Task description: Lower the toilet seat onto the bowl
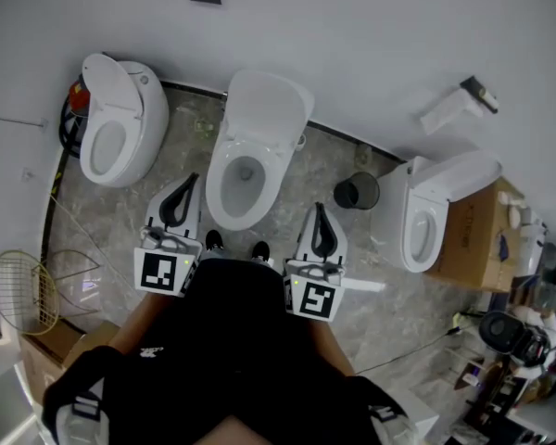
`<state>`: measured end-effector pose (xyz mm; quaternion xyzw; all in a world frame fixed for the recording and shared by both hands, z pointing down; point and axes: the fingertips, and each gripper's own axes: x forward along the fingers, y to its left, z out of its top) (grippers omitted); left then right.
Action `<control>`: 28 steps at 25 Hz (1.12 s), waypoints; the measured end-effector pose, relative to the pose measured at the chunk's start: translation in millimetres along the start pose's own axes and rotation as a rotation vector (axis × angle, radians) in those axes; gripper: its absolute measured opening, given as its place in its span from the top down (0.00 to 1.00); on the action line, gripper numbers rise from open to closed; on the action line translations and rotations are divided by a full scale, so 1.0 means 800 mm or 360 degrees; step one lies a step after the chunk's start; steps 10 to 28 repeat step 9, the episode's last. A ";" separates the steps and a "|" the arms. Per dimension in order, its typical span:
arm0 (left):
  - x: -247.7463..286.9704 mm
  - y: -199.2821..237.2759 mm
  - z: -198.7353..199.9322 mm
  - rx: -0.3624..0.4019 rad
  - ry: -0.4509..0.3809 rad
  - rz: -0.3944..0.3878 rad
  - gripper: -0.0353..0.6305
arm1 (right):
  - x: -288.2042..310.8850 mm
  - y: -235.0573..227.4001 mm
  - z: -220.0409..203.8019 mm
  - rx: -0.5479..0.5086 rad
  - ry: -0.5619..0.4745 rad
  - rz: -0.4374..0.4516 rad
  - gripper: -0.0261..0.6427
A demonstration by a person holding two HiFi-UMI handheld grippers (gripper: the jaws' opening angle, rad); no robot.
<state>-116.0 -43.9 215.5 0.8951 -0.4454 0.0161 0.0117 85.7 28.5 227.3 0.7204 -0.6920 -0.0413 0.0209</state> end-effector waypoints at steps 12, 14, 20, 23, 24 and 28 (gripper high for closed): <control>-0.011 -0.004 0.005 0.0015 -0.0040 0.0013 0.94 | -0.007 0.005 0.008 -0.0004 -0.0034 0.0010 0.93; -0.011 -0.004 0.005 0.0015 -0.0040 0.0013 0.94 | -0.007 0.005 0.008 -0.0004 -0.0034 0.0010 0.93; -0.011 -0.004 0.005 0.0015 -0.0040 0.0013 0.94 | -0.007 0.005 0.008 -0.0004 -0.0034 0.0010 0.93; -0.011 -0.004 0.005 0.0015 -0.0040 0.0013 0.94 | -0.007 0.005 0.008 -0.0004 -0.0034 0.0010 0.93; -0.011 -0.004 0.005 0.0015 -0.0040 0.0013 0.94 | -0.007 0.005 0.008 -0.0004 -0.0034 0.0010 0.93; -0.011 -0.004 0.005 0.0015 -0.0040 0.0013 0.94 | -0.007 0.005 0.008 -0.0004 -0.0034 0.0010 0.93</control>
